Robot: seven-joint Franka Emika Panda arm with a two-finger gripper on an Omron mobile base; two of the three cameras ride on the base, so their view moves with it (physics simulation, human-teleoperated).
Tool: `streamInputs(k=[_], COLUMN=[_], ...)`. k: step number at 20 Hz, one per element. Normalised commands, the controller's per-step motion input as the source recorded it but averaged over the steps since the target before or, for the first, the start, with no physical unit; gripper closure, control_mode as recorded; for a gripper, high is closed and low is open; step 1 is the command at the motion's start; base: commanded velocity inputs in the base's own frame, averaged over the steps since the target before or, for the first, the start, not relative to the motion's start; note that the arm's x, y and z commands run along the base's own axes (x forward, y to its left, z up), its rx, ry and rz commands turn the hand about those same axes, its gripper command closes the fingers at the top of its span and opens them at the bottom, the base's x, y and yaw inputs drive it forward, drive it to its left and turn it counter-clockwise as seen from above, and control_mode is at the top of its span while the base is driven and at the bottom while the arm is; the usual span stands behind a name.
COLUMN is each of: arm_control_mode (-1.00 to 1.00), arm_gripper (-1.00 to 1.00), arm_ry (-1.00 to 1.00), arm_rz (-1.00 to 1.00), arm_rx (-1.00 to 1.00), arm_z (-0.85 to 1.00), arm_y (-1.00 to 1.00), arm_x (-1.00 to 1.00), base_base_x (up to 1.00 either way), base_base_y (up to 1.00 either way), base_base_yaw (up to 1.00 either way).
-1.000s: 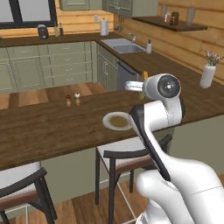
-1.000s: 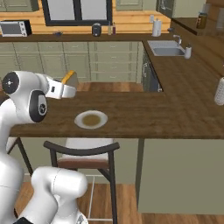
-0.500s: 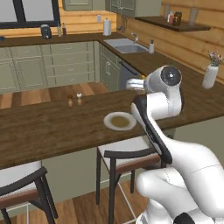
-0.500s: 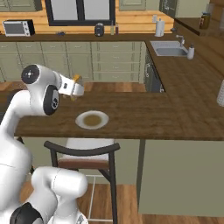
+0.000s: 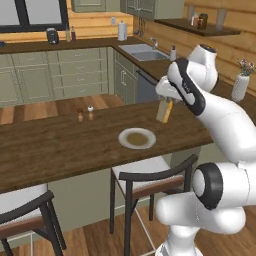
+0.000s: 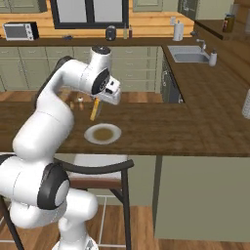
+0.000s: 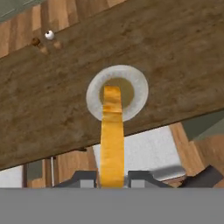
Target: Start the toaster. Once the lever pops up, take the bread to the plate on the dining counter.
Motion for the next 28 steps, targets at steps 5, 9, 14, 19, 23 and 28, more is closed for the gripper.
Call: streamInputs(k=[5,9,14,19,23,28], arm_control_mode=[-1.0,-1.0,-1.0,-1.0,-1.0,-1.0], arm_gripper=[1.0,1.0,1.0,1.0,1.0,1.0], arm_ry=[0.04,-0.03,-0.07,-0.12,-0.09,-0.01], arm_rz=[0.0,0.05,0.04,0.0,0.0,0.0], arm_rx=[0.32,0.13,0.1,0.0,0.0,0.0], arm_z=[-0.71,-0.86,-0.63,-0.46,-0.35,-0.36], arm_y=[-0.16,0.43,0.38,0.19,0.09,0.04], arm_x=[0.03,0.01,0.18,0.44,0.43,0.41], base_base_x=[0.0,0.0,0.0,0.0,0.0,0.0], base_base_y=[0.0,0.0,0.0,0.0,0.0,0.0], base_base_yaw=[0.0,0.0,0.0,0.0,0.0,0.0])
